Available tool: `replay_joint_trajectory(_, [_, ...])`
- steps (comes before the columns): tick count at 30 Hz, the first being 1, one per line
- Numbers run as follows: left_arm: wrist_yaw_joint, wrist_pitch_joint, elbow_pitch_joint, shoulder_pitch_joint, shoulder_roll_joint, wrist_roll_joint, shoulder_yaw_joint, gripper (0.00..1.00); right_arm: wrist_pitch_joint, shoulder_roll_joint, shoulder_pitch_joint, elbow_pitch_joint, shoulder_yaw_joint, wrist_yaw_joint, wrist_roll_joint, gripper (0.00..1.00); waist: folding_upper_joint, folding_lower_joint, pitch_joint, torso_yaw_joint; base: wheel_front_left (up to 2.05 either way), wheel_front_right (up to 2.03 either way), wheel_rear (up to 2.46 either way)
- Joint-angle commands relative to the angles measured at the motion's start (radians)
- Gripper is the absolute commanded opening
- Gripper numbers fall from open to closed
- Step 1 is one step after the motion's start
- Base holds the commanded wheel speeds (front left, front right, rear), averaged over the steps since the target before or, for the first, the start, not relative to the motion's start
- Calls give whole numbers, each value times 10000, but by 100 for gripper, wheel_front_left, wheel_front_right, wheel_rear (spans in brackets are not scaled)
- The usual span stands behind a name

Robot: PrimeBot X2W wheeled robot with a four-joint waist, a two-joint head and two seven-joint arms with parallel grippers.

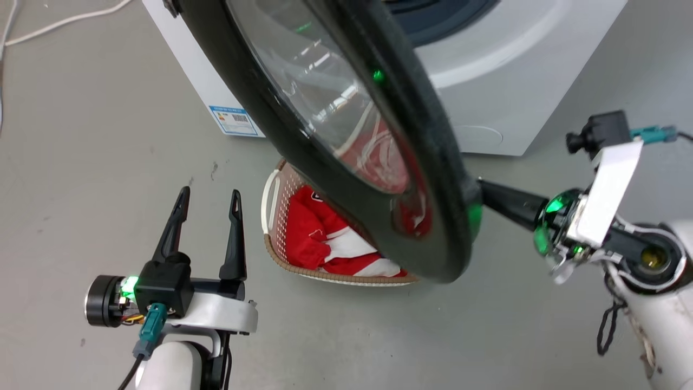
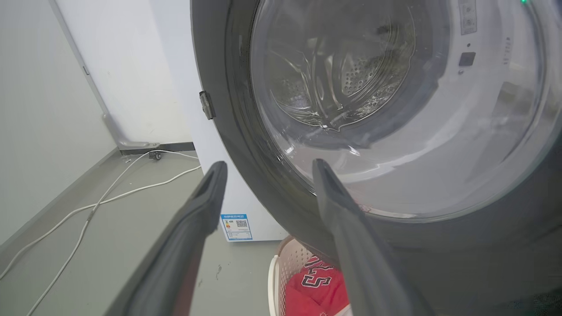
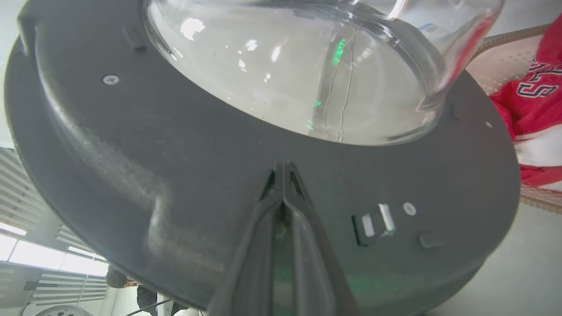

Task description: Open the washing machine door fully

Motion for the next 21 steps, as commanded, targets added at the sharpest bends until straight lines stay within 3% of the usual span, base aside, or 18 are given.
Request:
replay_joint_trajectory(1, [31,-28,23,144,22,56,-10,100,49,123,318,-189,128,29,137,0,0,1,-200,25,0,0,0])
replay_joint_trajectory(10, [94,-28,117,574,37,66,-103,100,-80,706,1425,-935,1013,29,241,0,0,1,-902,153,0,0,0])
replay_joint_trajectory(21, [181,-28,218,990,25,-4,-197,100,-425,1265,2598,-887,1594,26,625,0,0,1,-1504,454,0,0,0])
